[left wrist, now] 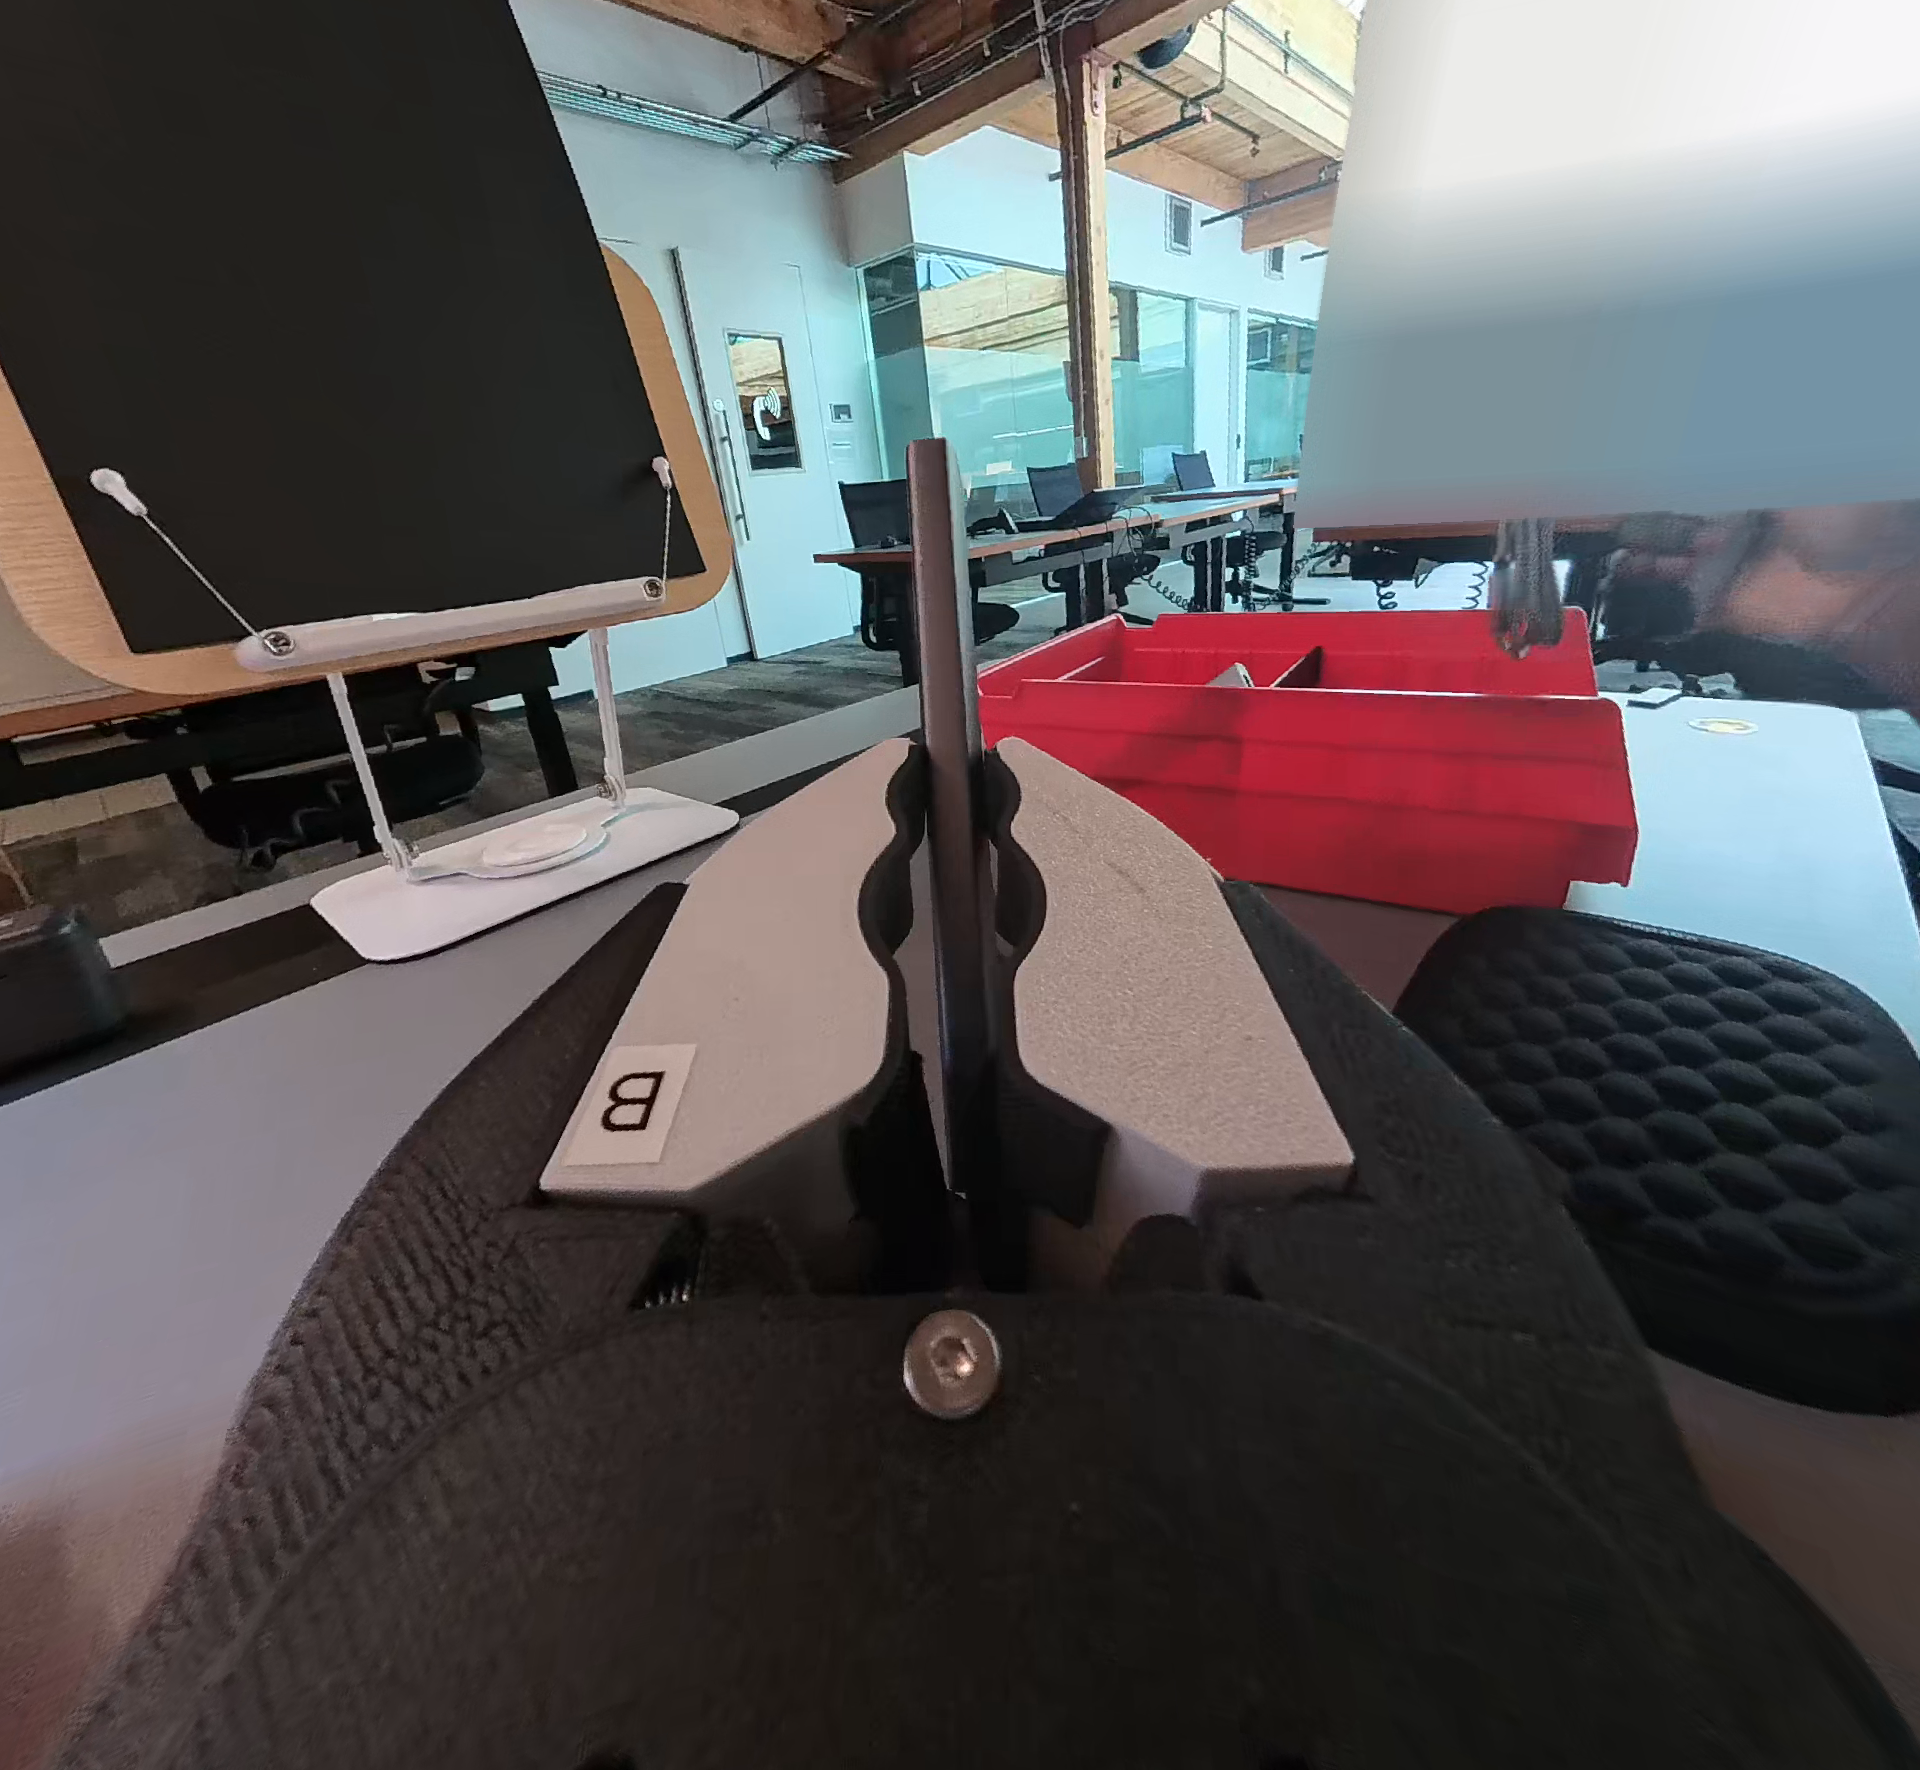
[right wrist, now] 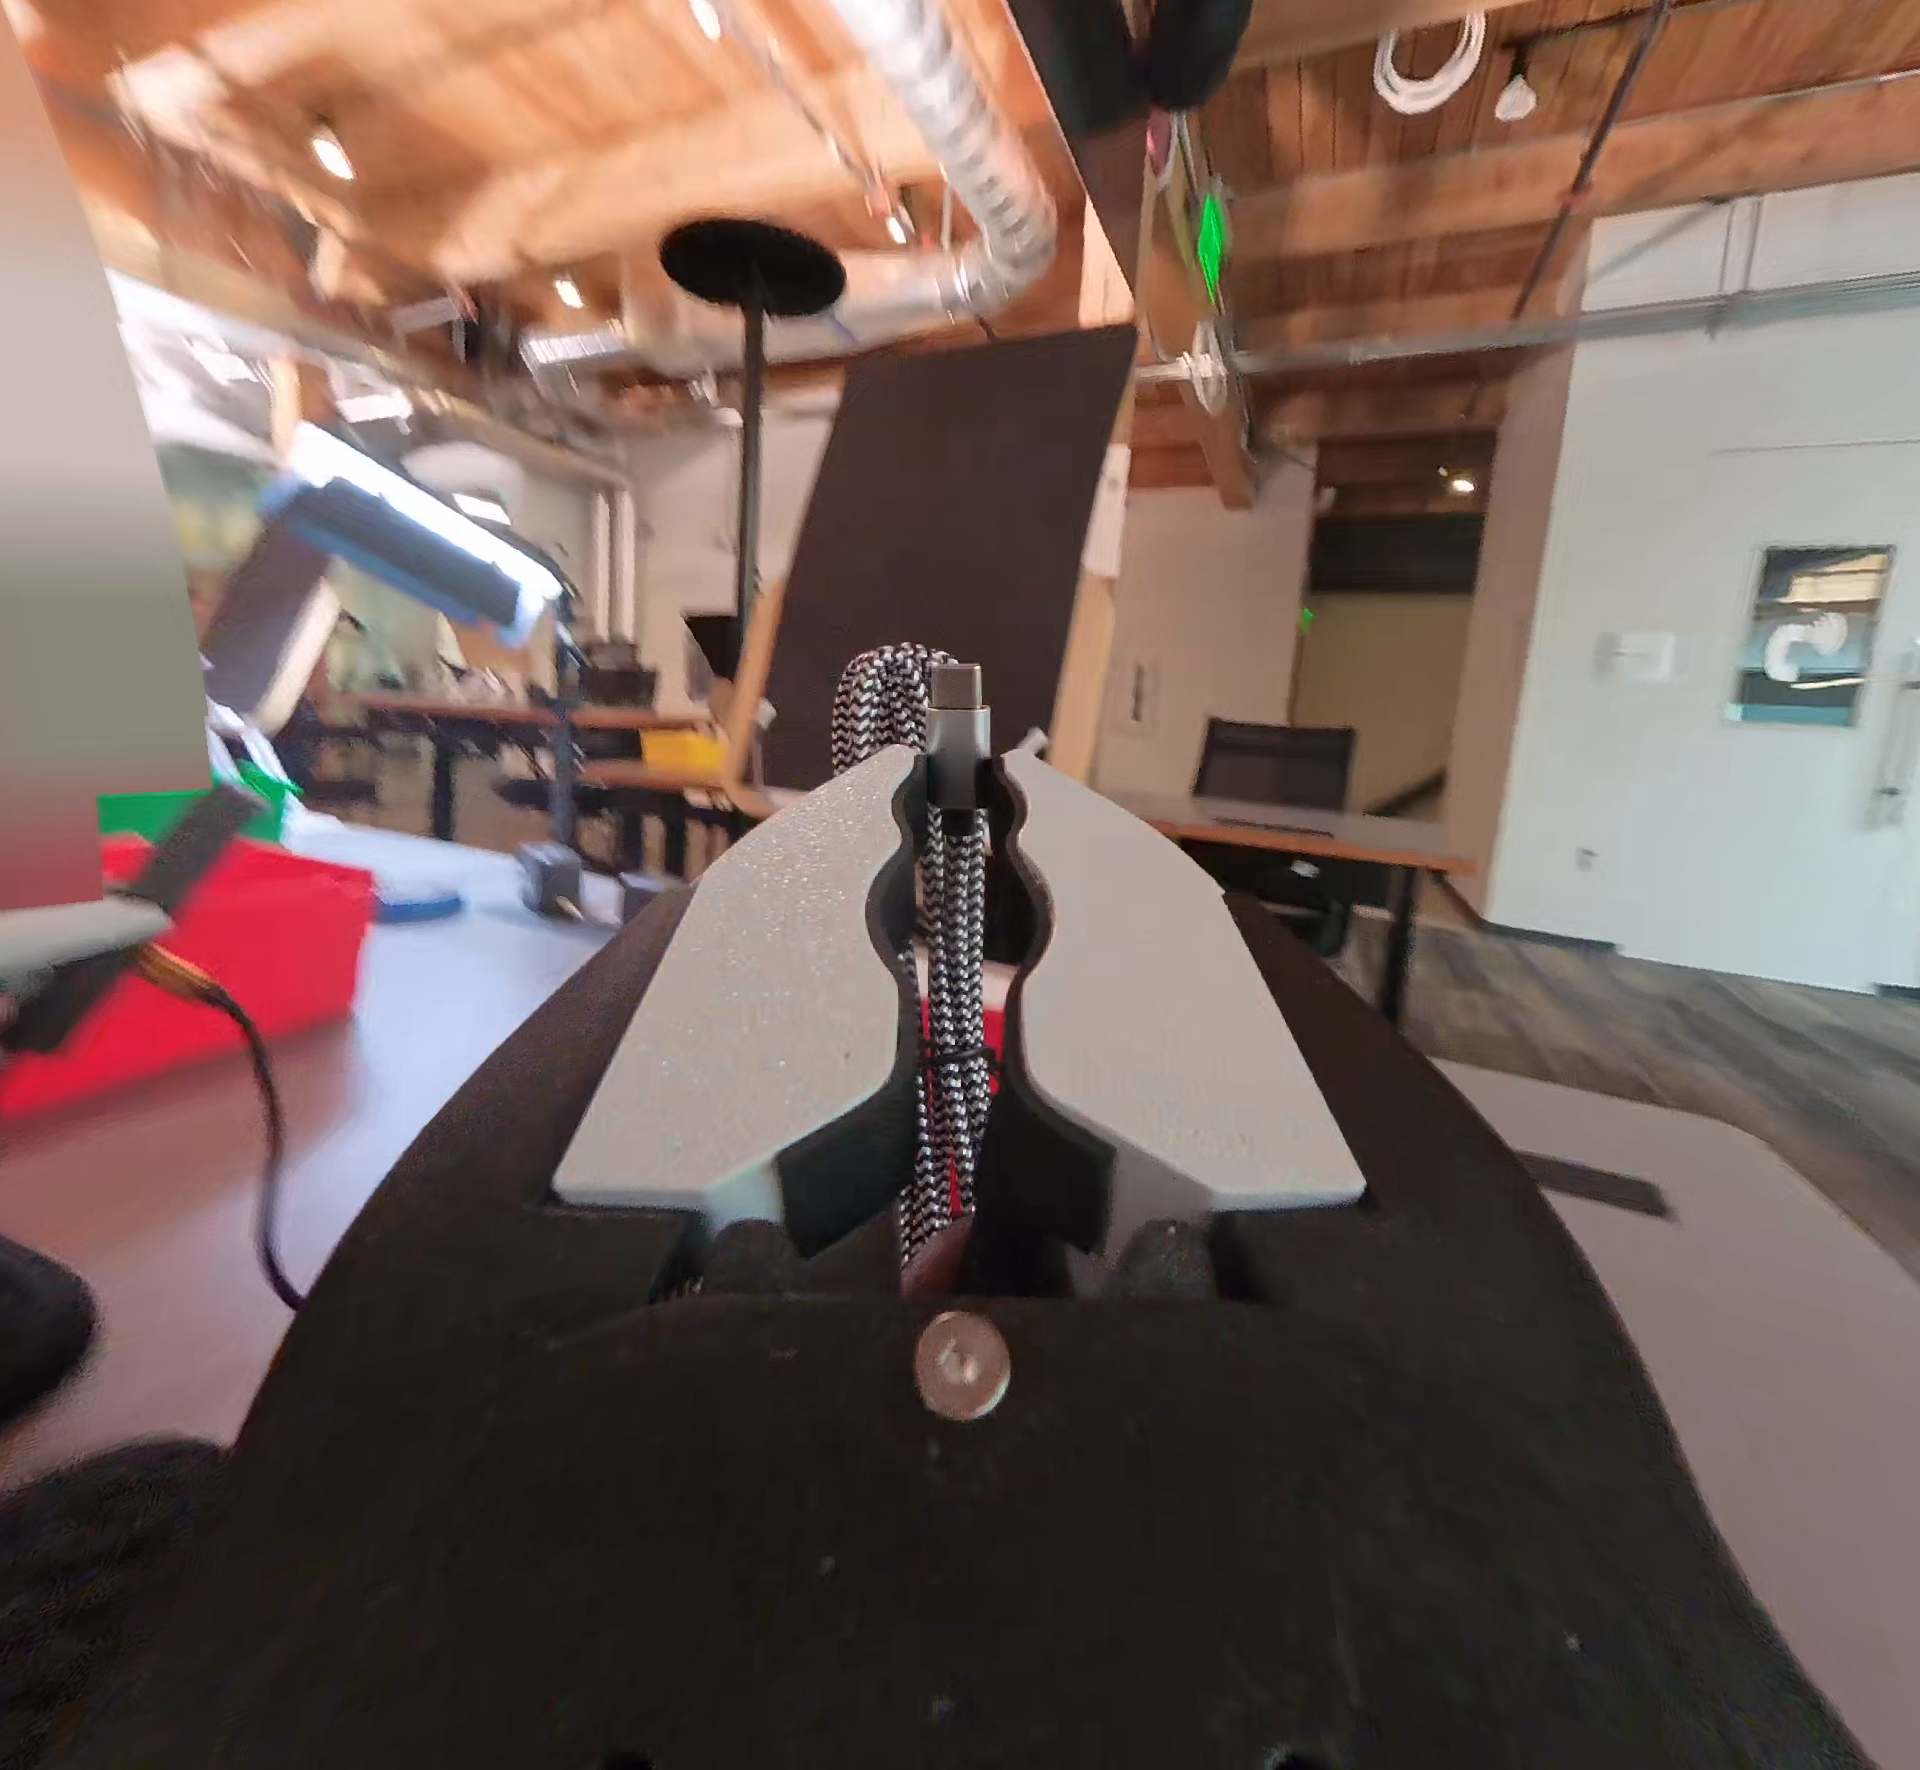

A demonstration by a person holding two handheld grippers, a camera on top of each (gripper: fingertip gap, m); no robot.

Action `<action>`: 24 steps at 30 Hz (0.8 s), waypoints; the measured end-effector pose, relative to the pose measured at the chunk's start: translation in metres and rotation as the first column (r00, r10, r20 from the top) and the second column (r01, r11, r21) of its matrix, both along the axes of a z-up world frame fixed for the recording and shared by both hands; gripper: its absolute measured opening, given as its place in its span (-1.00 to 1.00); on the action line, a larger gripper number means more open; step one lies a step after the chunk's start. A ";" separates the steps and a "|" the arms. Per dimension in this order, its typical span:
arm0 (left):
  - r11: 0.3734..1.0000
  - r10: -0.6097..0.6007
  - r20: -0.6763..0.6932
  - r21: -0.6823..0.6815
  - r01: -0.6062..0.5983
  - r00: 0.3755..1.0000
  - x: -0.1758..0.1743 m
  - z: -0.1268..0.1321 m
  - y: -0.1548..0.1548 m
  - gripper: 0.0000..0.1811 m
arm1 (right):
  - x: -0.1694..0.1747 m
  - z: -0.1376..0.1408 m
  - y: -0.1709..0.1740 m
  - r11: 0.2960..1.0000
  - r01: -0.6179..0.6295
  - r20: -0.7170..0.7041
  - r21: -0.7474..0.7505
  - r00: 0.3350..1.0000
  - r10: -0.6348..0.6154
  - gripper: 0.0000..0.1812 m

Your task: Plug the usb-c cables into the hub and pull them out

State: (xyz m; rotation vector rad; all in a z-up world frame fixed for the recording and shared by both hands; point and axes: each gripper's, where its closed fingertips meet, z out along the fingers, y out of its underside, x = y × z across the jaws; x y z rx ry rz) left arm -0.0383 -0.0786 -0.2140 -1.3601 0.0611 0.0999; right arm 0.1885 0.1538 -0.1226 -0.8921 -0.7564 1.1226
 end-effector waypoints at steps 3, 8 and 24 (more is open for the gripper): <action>1.000 0.001 0.005 -0.011 -0.001 1.000 -0.001 -0.002 0.001 -0.90 | 0.000 -0.033 0.019 0.994 0.067 0.155 0.092 0.985 -0.081 -0.89; 1.000 -0.002 0.013 -0.015 0.002 1.000 -0.002 -0.003 0.002 -0.90 | -0.008 -0.087 0.031 0.944 0.073 0.466 0.321 0.856 -0.224 -0.89; 1.000 -0.001 0.015 -0.013 0.002 1.000 -0.002 -0.003 0.002 -0.90 | -0.030 -0.122 0.003 0.974 -0.088 0.662 0.209 0.746 -0.074 -0.67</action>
